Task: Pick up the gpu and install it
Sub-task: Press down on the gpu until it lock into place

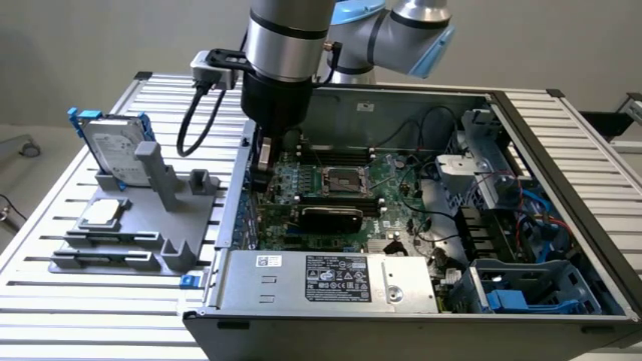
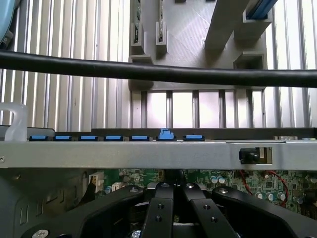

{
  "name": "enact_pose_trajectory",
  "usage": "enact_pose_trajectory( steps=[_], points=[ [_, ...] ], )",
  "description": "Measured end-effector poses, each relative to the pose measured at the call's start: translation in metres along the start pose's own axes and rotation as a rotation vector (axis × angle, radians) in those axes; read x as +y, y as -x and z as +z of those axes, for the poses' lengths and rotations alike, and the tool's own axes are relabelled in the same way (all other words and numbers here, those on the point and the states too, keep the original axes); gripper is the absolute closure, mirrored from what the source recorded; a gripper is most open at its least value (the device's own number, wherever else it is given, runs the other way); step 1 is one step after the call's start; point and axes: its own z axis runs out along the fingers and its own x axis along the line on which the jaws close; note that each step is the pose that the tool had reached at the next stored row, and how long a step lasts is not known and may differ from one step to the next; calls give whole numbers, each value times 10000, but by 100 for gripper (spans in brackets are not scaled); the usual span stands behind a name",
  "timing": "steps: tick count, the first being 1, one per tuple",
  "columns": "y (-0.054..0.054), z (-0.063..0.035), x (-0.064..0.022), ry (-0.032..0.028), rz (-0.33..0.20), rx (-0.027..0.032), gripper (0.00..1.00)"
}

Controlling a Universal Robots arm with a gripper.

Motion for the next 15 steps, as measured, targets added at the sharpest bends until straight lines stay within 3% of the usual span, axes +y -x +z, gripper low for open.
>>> enact_pose_trajectory(
  steps=[10, 15],
  points=[
    [1, 16, -4, 18, 5, 36, 89],
    [-5, -67, -30, 30, 4, 36, 89]
  ],
)
